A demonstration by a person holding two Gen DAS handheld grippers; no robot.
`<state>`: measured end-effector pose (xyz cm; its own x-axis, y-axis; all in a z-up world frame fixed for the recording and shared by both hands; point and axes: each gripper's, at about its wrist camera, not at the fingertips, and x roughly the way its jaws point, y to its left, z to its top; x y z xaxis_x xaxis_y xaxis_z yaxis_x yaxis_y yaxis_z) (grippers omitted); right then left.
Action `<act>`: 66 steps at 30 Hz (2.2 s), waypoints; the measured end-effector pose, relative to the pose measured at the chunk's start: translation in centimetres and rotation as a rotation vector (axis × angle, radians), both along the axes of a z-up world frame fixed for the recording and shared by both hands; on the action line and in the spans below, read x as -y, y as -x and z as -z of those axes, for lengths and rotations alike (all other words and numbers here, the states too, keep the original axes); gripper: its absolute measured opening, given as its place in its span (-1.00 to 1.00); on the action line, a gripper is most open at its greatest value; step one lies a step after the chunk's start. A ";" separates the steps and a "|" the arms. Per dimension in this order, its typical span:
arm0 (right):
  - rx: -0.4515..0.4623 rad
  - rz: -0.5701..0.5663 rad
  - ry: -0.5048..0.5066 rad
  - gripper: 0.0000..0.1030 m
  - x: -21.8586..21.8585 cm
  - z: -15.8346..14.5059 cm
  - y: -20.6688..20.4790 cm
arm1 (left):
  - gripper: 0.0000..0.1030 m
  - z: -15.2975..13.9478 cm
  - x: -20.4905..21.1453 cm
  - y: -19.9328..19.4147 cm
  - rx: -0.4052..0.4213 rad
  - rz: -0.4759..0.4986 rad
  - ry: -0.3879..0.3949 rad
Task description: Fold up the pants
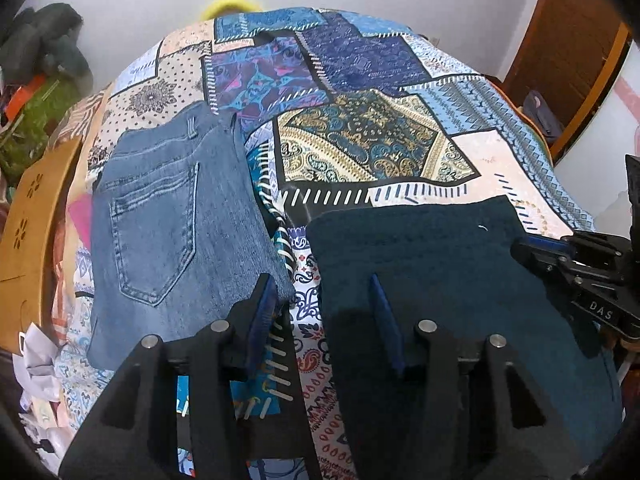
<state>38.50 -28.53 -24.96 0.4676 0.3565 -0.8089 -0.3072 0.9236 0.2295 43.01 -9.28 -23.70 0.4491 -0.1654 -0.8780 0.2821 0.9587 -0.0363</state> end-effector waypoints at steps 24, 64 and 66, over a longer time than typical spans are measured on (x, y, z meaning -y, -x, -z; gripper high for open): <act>0.079 -0.036 0.031 0.57 0.6 -5.2 10.5 | 0.77 -7.0 -1.3 8.4 -0.010 0.098 0.062; -0.080 -0.118 -0.215 -0.46 -2.1 -4.7 6.7 | -0.29 -5.7 -0.8 7.3 -0.199 0.259 0.273; -0.029 -0.129 -0.215 -0.47 -2.6 -6.5 6.6 | -0.35 -7.7 -1.6 7.7 -0.126 0.243 0.270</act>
